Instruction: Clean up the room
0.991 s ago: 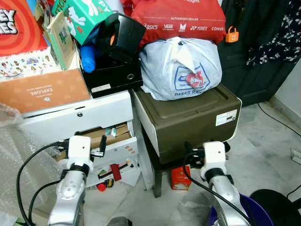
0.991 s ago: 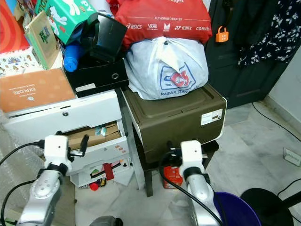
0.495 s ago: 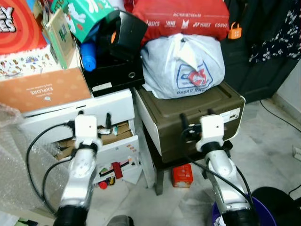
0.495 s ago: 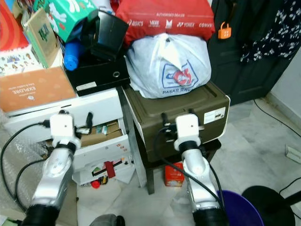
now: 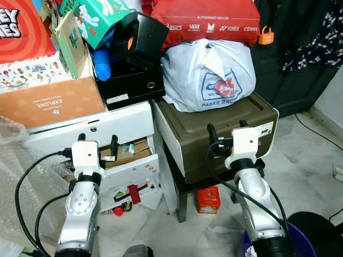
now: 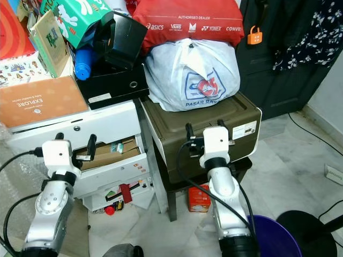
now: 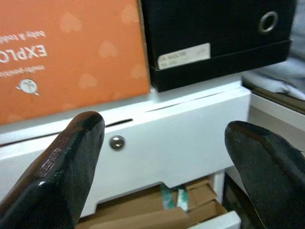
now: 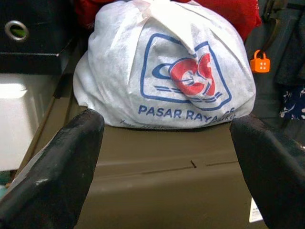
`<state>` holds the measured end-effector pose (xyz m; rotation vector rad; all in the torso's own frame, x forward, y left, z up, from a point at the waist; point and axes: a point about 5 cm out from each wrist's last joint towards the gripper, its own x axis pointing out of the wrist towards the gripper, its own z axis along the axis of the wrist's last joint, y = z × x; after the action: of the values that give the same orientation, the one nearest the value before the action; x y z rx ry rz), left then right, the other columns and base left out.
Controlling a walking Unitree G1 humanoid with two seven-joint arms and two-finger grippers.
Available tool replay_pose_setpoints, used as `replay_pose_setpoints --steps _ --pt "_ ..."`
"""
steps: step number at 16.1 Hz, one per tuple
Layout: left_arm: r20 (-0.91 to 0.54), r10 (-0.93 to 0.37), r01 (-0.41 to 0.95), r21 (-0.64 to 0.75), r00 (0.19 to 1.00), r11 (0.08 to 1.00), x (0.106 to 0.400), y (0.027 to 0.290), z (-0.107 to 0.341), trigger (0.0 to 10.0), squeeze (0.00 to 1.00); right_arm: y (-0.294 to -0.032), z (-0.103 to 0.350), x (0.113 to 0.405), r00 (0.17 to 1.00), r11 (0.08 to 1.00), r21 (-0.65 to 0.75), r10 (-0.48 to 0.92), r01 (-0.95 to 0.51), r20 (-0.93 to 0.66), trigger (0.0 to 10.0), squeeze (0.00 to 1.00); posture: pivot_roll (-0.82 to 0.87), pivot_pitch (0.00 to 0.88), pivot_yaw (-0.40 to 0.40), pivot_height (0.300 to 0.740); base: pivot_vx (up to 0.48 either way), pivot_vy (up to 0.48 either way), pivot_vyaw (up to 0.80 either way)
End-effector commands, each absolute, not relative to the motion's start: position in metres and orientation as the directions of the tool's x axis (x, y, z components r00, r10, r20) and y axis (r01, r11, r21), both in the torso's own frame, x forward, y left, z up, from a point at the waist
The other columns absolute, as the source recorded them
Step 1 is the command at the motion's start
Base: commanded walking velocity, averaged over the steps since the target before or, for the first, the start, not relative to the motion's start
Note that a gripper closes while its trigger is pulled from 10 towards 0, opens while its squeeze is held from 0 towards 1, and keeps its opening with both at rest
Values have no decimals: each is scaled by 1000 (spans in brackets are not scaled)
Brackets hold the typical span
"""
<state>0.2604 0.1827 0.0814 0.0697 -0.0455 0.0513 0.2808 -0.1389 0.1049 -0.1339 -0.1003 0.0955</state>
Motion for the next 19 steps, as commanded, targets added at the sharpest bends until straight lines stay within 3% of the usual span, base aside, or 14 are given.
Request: replay_pose_setpoints --steps 1,11,19 --pt "68 44 -48 69 997 996 262 182 89 10000 0 -135 111 281 987 986 -142 110 -93 118 10000 0 16 0 57 740 0 0 0" --pt "66 -29 23 89 997 996 262 176 95 10000 0 -146 110 272 993 988 -153 51 -34 107 10000 0 22 0 63 740 0 0 713" --pt "32 -18 15 81 999 997 265 180 89 10000 0 -138 101 278 995 986 -154 78 -67 64 10000 0 30 0 50 740 0 0 800"
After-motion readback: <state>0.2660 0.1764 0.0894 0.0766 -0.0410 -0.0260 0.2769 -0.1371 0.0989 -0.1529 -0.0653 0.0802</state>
